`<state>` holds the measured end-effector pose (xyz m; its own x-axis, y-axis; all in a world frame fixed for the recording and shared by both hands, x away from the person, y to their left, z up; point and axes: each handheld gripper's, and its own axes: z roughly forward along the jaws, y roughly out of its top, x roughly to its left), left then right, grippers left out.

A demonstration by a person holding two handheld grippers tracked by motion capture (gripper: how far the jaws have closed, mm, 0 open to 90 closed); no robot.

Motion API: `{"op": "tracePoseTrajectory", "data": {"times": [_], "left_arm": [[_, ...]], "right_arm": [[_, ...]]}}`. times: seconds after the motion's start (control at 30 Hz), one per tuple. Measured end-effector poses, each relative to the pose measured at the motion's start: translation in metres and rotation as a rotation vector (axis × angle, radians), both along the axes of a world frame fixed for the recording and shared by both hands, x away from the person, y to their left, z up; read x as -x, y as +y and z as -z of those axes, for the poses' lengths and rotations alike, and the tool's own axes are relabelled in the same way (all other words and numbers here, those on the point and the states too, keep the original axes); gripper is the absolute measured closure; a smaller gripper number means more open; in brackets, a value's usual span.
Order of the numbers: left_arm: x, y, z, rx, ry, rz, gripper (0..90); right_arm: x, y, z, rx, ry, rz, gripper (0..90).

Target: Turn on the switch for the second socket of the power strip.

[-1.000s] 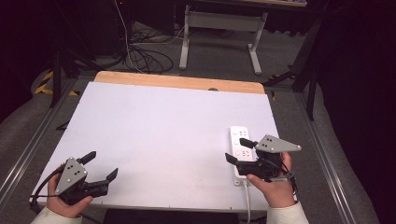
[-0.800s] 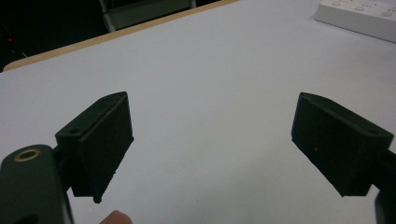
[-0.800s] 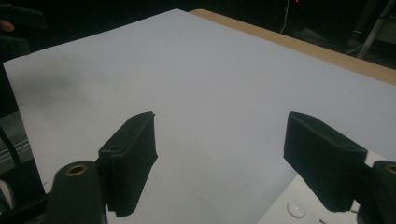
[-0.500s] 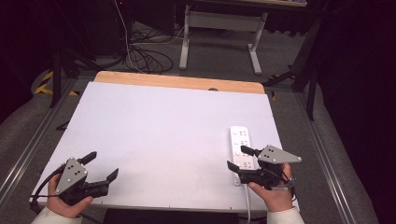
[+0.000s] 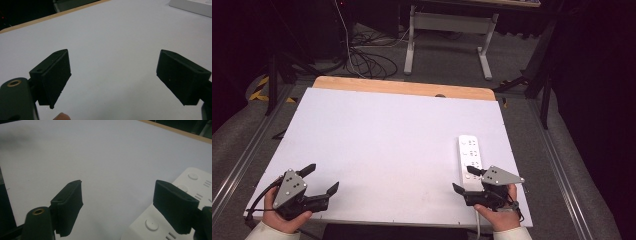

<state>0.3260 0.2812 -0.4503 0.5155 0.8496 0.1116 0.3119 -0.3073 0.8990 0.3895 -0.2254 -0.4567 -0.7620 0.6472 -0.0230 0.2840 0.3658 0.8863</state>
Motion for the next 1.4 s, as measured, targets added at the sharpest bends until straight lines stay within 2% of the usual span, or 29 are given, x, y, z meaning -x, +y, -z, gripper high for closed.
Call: {"op": "tracePoseTrajectory", "data": {"times": [0.27,0.3,0.47,0.6,0.77,0.83,1.0,1.4], "left_arm": [[0.0,0.001,0.001,0.008,-0.006,0.003,11.3],[0.001,0.001,0.003,0.02,-0.003,0.0,11.0],[0.004,0.007,0.006,0.021,-0.001,0.006,8.8],[0.002,0.009,0.006,0.038,-0.001,-0.003,8.7],[0.0,0.009,0.007,0.035,-0.007,-0.012,9.0],[0.0,0.008,0.007,0.035,-0.012,-0.012,9.1],[-0.001,0.007,0.008,0.022,-0.013,-0.012,9.2],[-0.001,0.008,0.007,0.028,-0.019,-0.011,9.3]], "right_arm": [[0.003,-0.002,0.015,-0.02,0.027,0.022,23.1],[0.004,-0.002,0.017,-0.021,0.032,0.027,22.9],[0.007,-0.001,0.025,-0.009,0.059,0.029,22.7],[0.005,0.003,0.026,0.017,0.052,0.027,22.0],[0.005,0.005,0.023,0.047,0.014,0.034,21.8],[0.006,0.004,0.022,0.066,-0.013,0.052,21.8],[0.006,0.002,0.021,0.037,-0.025,0.066,21.8],[0.007,0.002,0.02,0.028,-0.027,0.056,21.8]]}}
